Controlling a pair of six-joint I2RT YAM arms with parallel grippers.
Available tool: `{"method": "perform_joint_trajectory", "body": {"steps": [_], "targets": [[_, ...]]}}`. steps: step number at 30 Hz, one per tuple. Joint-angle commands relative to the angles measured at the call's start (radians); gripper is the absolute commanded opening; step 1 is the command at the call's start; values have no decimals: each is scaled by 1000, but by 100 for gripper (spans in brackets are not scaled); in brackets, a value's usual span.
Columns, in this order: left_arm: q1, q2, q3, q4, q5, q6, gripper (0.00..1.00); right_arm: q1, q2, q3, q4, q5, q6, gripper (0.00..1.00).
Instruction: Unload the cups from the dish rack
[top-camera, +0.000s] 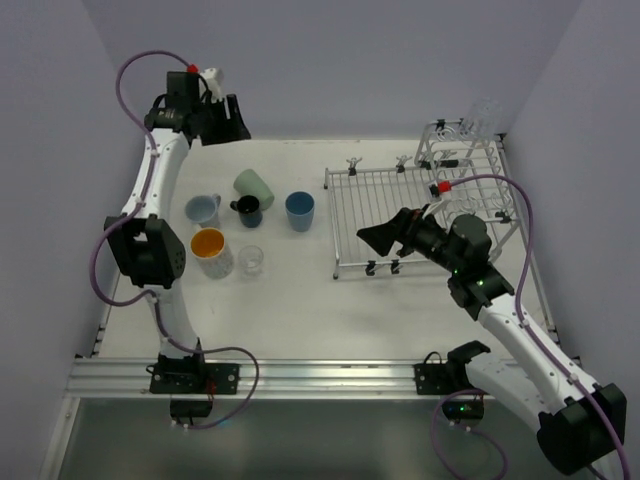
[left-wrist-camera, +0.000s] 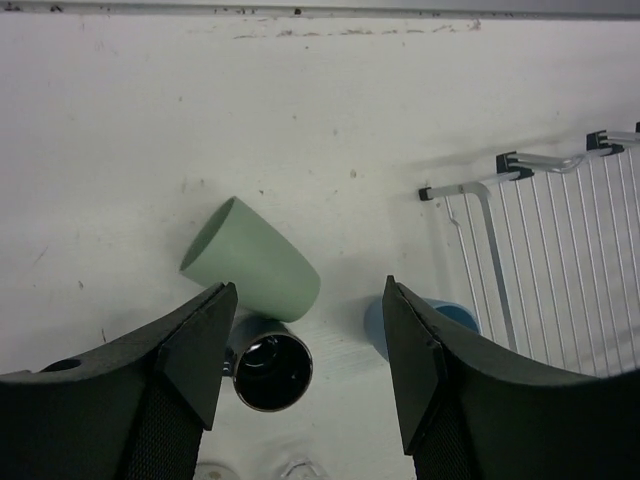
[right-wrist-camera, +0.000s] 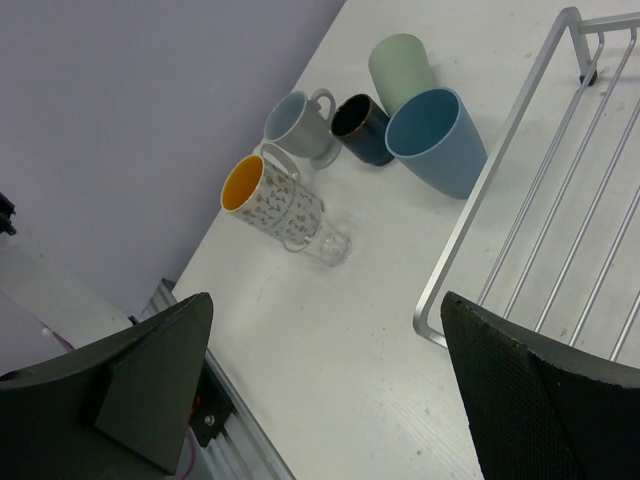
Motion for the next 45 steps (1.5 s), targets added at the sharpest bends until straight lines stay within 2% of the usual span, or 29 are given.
{"method": "perform_joint_trajectory", "body": {"steps": [1, 6, 8, 19, 24, 30, 36, 42, 45], "targets": [[30, 87, 67, -28, 170, -1, 67, 2, -22, 6, -2, -8, -17, 99], [129, 170, 83, 16, 348, 9, 71, 3, -24, 4, 4, -16, -14, 99], [145, 202, 79, 17, 377, 25, 73, 5, -19, 6, 1, -22, -14, 99], [149, 340, 130, 2, 339, 84, 78, 11, -7, 11, 2, -25, -17, 99], [149, 397, 139, -2, 373, 94, 78, 14, 1, 11, 4, -20, -20, 99], [149, 442, 138, -18, 409, 119, 73, 16, 18, 12, 8, -20, -18, 99], [146, 452, 136, 5, 480, 110, 60, 20, 33, 12, 15, -19, -18, 99], [146, 437, 103, 34, 495, 108, 56, 20, 30, 9, 13, -9, -21, 99], [147, 429, 75, 51, 508, 105, 48, 23, 39, 9, 13, -8, -21, 99]]}}
